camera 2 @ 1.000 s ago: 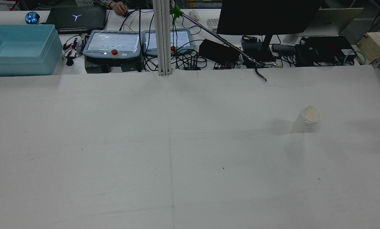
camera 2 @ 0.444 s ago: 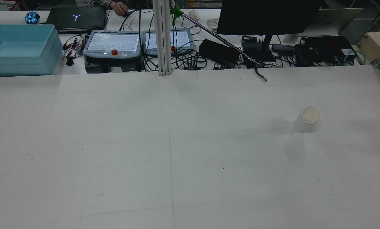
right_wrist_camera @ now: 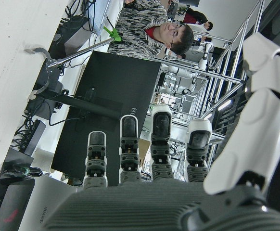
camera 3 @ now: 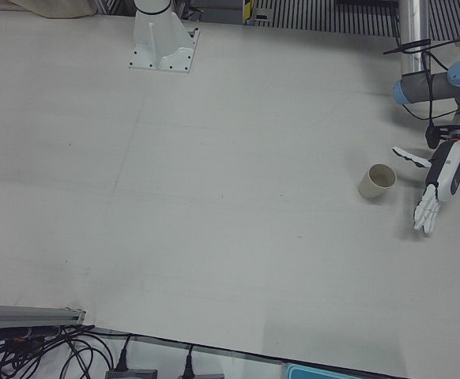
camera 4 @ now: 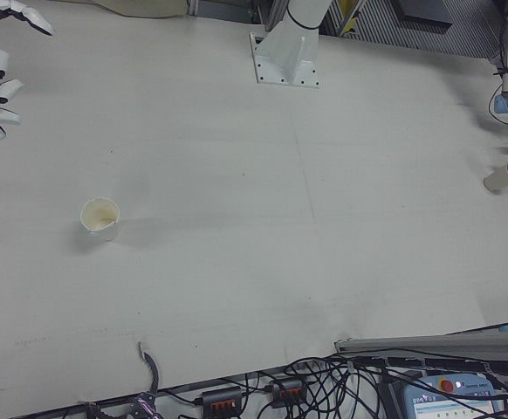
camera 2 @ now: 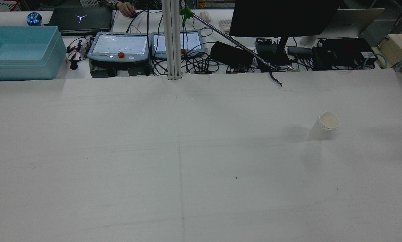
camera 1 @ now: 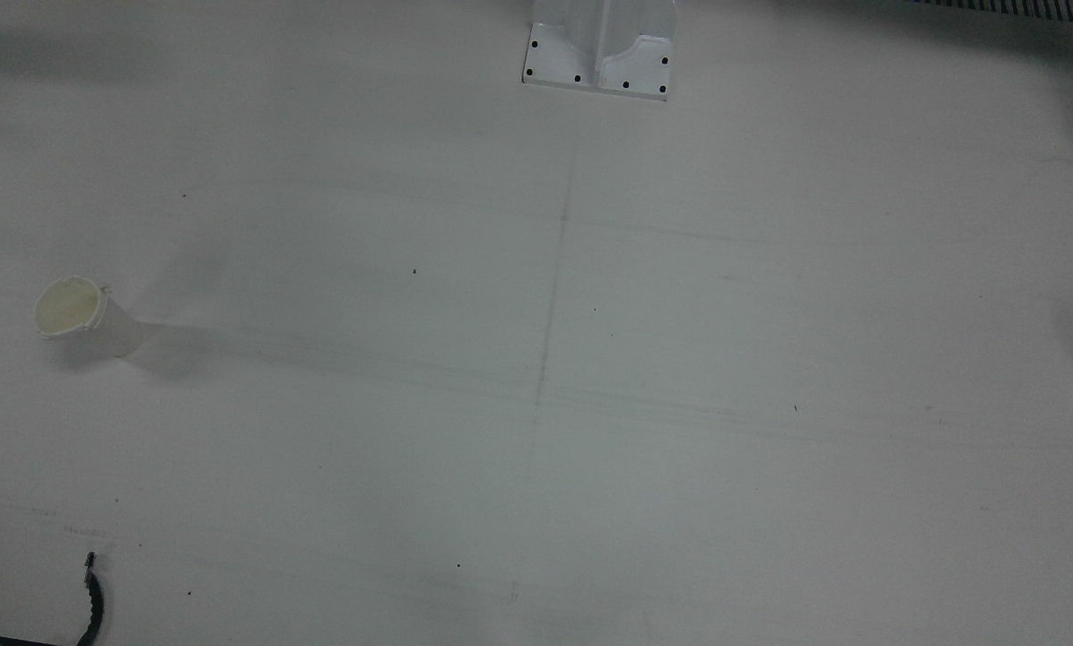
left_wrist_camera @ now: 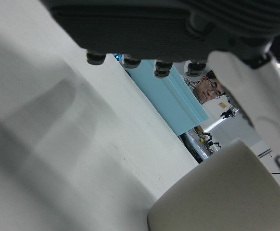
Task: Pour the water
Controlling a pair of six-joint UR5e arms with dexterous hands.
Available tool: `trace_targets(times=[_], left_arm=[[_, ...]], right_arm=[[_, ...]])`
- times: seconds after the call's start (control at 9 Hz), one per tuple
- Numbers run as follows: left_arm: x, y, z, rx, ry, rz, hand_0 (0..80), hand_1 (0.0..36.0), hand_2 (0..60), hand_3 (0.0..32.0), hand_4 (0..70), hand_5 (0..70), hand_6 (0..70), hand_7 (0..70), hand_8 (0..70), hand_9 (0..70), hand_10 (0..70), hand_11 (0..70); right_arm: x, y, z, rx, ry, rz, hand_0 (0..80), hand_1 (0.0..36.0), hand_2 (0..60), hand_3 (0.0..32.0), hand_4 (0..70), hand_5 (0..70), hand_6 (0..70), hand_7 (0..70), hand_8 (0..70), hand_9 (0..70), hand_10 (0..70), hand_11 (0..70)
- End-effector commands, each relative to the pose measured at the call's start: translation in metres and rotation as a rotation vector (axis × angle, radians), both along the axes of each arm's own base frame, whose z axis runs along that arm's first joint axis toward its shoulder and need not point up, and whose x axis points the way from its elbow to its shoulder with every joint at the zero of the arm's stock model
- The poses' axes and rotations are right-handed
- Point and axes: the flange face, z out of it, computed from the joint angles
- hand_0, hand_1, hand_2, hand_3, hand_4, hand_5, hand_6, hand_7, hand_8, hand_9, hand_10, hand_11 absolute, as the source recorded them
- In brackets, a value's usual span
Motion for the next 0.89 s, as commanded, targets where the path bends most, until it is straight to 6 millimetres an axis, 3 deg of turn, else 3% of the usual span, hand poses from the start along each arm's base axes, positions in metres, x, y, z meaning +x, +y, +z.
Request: trace_targets(times=[0.0,0.78], left_arm=[[0.006,-0.002,-0.001,0.018,-0.035,0.011,46.0,7.4,4.0,16.0,8.8,0.0,0.0,9.6,0.0,0.5,0.0,0.2],[0.026,-0.006,-0.006,0.037,-0.044,0.062,48.4,10.5,3.1,14.6,10.8,0.0,0.0,10.9,0.0,0.7,0.0,0.5]], right_arm=[[-0.002,0.0,-0.004,0.001,0.002,-0.005,46.1,10.9,24.6,0.0,20.3,70.0,35.3,56.4,22.4,32.6,14.2,21.1],[-0.007,0.001,-0.006,-0.003,0.011,-0.019,46.0,10.8,23.2,0.0,18.2,70.0,33.6,54.8,21.3,31.1,14.8,22.0]])
